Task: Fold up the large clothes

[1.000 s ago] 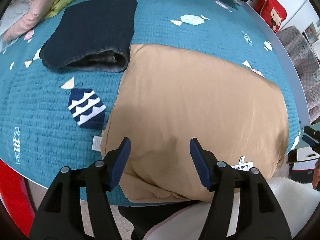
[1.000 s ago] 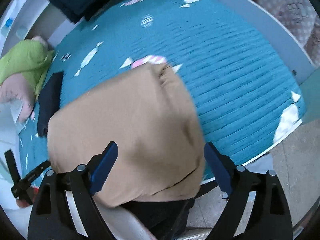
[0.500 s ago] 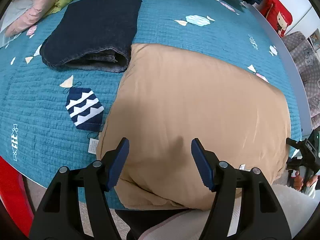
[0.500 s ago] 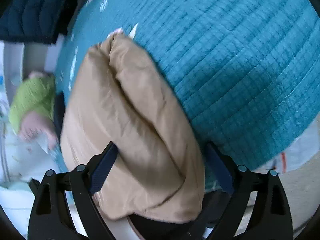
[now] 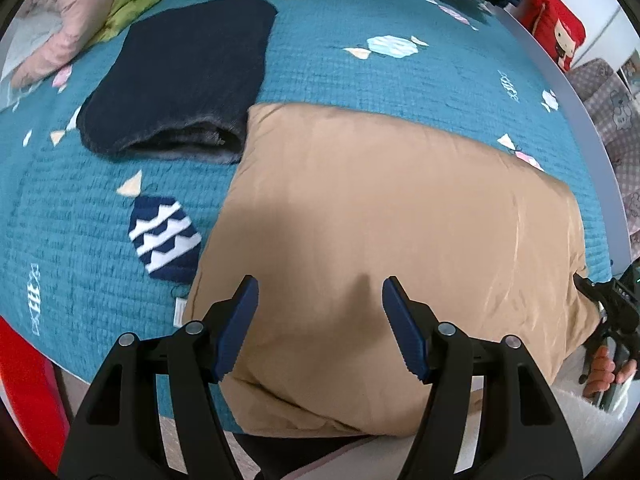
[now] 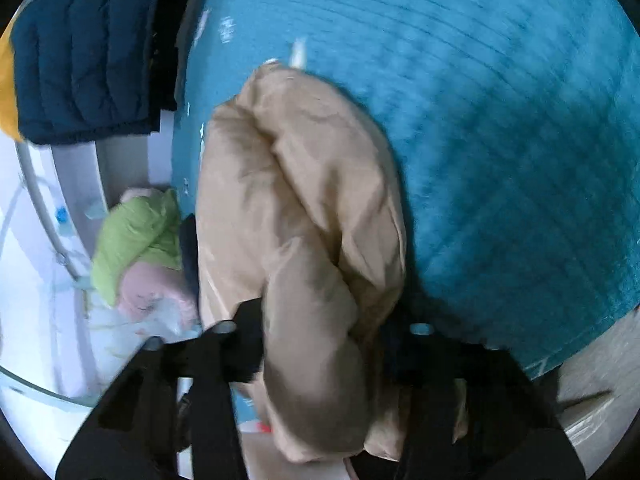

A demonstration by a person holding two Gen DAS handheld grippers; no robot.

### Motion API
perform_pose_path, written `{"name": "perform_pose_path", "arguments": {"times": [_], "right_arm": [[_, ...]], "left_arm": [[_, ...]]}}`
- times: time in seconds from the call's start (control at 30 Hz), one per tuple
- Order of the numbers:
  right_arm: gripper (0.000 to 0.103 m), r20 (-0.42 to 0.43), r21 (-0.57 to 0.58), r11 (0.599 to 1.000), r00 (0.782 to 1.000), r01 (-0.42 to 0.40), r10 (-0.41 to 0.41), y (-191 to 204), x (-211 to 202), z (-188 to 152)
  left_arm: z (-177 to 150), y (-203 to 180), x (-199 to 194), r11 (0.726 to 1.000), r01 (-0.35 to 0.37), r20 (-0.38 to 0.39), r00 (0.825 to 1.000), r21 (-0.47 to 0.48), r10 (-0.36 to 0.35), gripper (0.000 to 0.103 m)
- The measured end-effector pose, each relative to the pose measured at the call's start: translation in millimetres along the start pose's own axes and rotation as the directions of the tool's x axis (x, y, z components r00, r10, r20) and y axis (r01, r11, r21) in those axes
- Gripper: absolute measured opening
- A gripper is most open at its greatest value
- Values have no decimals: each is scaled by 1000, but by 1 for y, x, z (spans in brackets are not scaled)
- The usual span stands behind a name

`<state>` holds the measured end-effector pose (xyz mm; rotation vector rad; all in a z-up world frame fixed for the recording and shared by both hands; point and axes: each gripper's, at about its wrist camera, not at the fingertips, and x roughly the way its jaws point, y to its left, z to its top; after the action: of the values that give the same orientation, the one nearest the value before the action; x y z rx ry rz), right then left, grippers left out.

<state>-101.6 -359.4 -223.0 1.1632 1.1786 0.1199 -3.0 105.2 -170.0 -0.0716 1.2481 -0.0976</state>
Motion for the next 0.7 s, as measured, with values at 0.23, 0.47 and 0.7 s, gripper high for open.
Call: {"name": "perform_pose_path", "arguments": {"times": [0.23, 0.47, 0.7], "right_arm": [[29, 98, -255, 957, 988, 138, -116, 75, -2, -25], [28, 168, -364, 906, 972, 218, -167, 108, 1, -40], [29, 180, -393, 882, 963, 259, -203, 109, 10, -43]], "left_arm": [[26, -48, -4, 992, 10, 52, 999, 129, -17, 65], [64, -106, 6, 973, 86, 46, 994, 216, -98, 22], [99, -149, 44, 972, 126, 9, 991, 199, -131, 8]]}}
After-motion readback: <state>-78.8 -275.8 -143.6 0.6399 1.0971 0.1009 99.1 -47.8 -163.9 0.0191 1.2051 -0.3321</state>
